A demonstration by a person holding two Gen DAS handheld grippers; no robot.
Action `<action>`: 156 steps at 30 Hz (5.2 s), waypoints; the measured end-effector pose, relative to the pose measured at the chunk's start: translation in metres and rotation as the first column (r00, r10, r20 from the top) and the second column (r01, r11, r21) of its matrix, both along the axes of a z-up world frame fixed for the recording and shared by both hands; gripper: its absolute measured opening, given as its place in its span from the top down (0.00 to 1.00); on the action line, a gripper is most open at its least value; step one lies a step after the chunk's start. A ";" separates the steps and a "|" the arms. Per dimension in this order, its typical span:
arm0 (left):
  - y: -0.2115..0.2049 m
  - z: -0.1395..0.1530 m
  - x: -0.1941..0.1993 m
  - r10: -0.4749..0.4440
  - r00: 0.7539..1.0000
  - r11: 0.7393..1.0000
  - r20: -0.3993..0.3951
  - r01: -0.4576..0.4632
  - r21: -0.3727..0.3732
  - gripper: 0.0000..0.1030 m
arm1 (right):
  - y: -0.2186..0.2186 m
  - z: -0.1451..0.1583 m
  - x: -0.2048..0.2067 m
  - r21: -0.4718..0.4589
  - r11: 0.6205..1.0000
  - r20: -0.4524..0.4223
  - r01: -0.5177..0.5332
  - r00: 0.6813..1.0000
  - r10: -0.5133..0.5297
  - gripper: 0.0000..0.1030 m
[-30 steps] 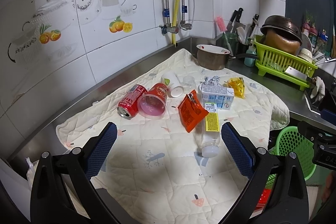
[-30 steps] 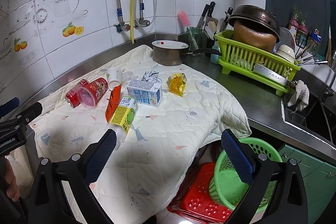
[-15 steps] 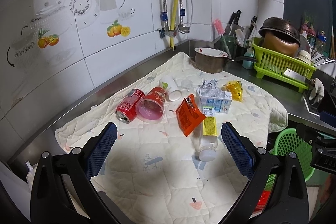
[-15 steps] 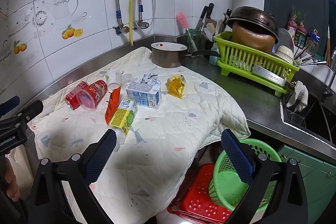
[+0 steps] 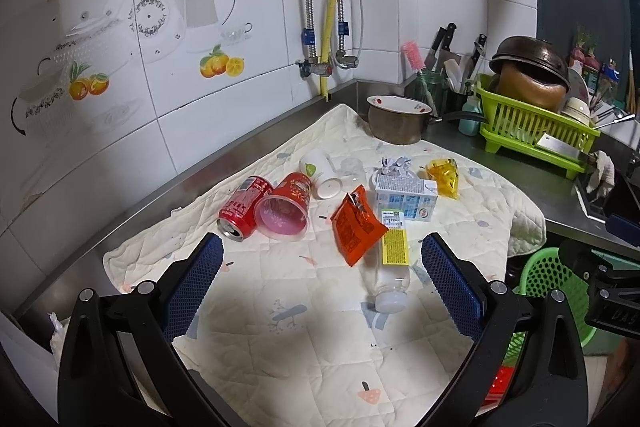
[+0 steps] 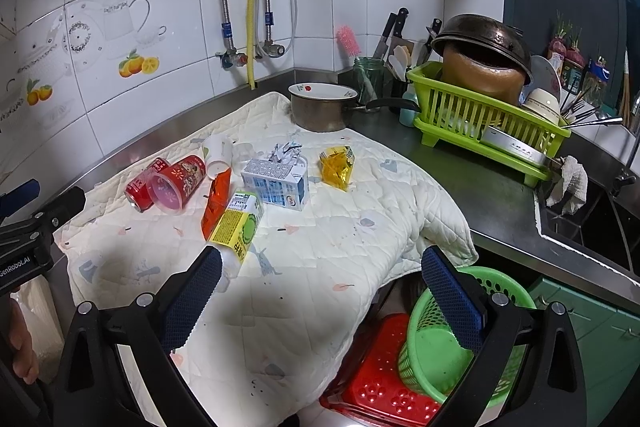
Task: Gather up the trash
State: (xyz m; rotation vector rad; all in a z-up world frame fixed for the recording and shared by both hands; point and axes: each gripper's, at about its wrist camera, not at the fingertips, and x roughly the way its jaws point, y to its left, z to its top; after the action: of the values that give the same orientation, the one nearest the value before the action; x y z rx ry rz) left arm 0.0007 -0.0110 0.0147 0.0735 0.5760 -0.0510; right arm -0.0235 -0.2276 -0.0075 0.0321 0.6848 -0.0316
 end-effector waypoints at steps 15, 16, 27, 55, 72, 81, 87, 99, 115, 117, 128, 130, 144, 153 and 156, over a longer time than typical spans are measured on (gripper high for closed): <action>-0.002 0.003 0.002 -0.001 1.000 1.000 0.000 0.001 -0.002 0.05 | 0.001 0.001 0.000 0.001 1.000 0.008 -0.001 1.000 0.001 0.06; -0.002 0.003 0.003 0.001 1.000 1.000 0.000 -0.001 -0.001 0.05 | 0.000 0.002 0.000 0.001 1.000 0.009 -0.002 1.000 0.002 0.06; 0.000 0.003 0.008 0.000 1.000 1.000 0.002 0.000 0.005 0.05 | 0.004 -0.003 0.004 0.002 1.000 0.006 -0.016 1.000 0.016 0.06; 0.037 -0.003 0.018 0.095 0.995 0.995 -0.015 -0.096 -0.033 0.05 | 0.016 -0.020 0.031 0.018 0.997 -0.019 -0.071 0.997 0.071 0.06; 0.067 -0.011 0.025 0.155 0.987 0.986 -0.028 -0.157 -0.059 0.05 | 0.075 -0.058 0.085 0.030 0.983 -0.107 -0.179 0.978 0.181 0.08; 0.085 -0.018 0.030 0.192 0.981 0.979 -0.041 -0.194 -0.067 0.05 | 0.099 -0.083 0.115 0.072 0.979 -0.173 -0.192 0.964 0.202 0.20; 0.093 -0.023 0.033 0.211 0.976 0.974 -0.050 -0.214 -0.070 0.05 | 0.106 -0.108 0.140 0.135 0.977 -0.235 -0.168 0.952 0.196 0.28; 0.104 -0.033 0.041 0.234 0.969 0.968 -0.075 -0.240 -0.077 0.06 | 0.113 -0.147 0.174 0.174 0.979 -0.331 -0.108 0.930 0.161 0.44; 0.071 -0.039 0.065 0.145 0.983 0.984 -0.116 -0.156 -0.089 0.06 | 0.085 -0.145 0.161 0.223 0.969 -0.316 -0.104 0.933 0.173 0.58; 0.064 -0.041 0.067 0.126 0.984 0.986 -0.125 -0.138 -0.090 0.06 | 0.076 -0.142 0.155 0.235 0.967 -0.309 -0.101 0.935 0.173 0.59; 0.015 -0.065 0.088 -0.006 0.983 0.995 -0.181 -0.012 -0.096 0.06 | 0.031 -0.122 0.115 0.278 0.958 -0.261 -0.074 0.954 0.149 0.59; 0.005 -0.072 0.092 -0.044 0.982 0.996 -0.185 0.028 -0.089 0.08 | 0.021 -0.116 0.106 0.283 0.957 -0.246 -0.068 0.959 0.141 0.59; -0.025 -0.136 0.171 -0.112 0.916 0.972 -0.386 0.020 -0.234 0.28 | -0.103 -0.092 0.040 0.200 0.966 -0.194 0.164 0.973 -0.125 0.59; -0.028 -0.164 0.217 -0.038 0.868 0.962 -0.494 -0.102 -0.253 0.14 | -0.177 -0.133 0.015 0.079 0.940 -0.273 0.333 0.914 -0.301 0.59; -0.027 -0.167 0.226 -0.048 0.858 0.951 -0.512 -0.118 -0.286 0.11 | -0.196 -0.153 0.012 0.059 0.929 -0.312 0.365 0.891 -0.330 0.59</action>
State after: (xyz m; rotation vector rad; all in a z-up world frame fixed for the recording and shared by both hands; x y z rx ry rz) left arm 0.2266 -0.0375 -0.1523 -0.2676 1.1026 -0.1272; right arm -0.0115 -0.4236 -0.1601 0.2675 0.9769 -0.3492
